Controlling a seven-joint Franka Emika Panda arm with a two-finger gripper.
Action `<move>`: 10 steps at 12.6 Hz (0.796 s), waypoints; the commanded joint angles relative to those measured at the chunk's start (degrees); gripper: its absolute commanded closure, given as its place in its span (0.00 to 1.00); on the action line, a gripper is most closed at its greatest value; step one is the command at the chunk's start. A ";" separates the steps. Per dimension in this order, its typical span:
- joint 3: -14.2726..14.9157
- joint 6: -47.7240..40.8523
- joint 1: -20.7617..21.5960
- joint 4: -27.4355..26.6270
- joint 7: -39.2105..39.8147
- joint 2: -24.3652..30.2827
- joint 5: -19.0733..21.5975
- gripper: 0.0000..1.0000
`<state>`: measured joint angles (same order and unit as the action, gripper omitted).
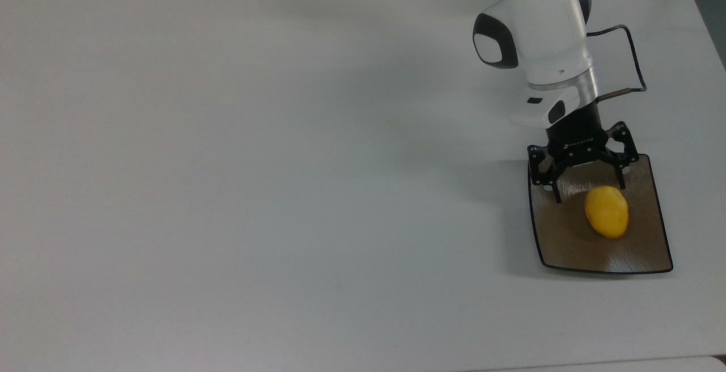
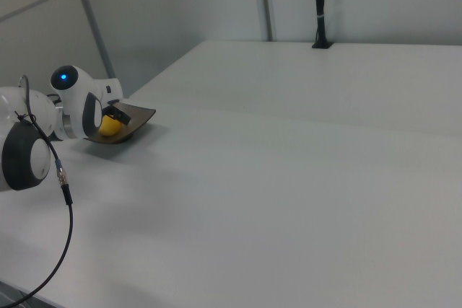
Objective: Put potatoes on a ceramic plate
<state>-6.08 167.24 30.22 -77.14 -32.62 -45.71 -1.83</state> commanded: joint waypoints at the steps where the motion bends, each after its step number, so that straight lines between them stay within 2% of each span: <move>1: 0.89 0.63 0.54 -1.34 -1.04 2.28 -1.07 0.00; 6: 1.86 -3.04 -1.38 -13.01 -0.95 15.53 -0.98 0.00; 8: 1.86 -11.54 -3.05 -15.31 -0.95 21.25 -0.98 0.00; 10: 1.94 -30.39 -5.95 -15.32 -1.04 28.10 -0.98 0.00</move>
<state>-4.48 153.00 26.86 -86.56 -32.62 -28.36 -1.91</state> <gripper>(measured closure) 0.000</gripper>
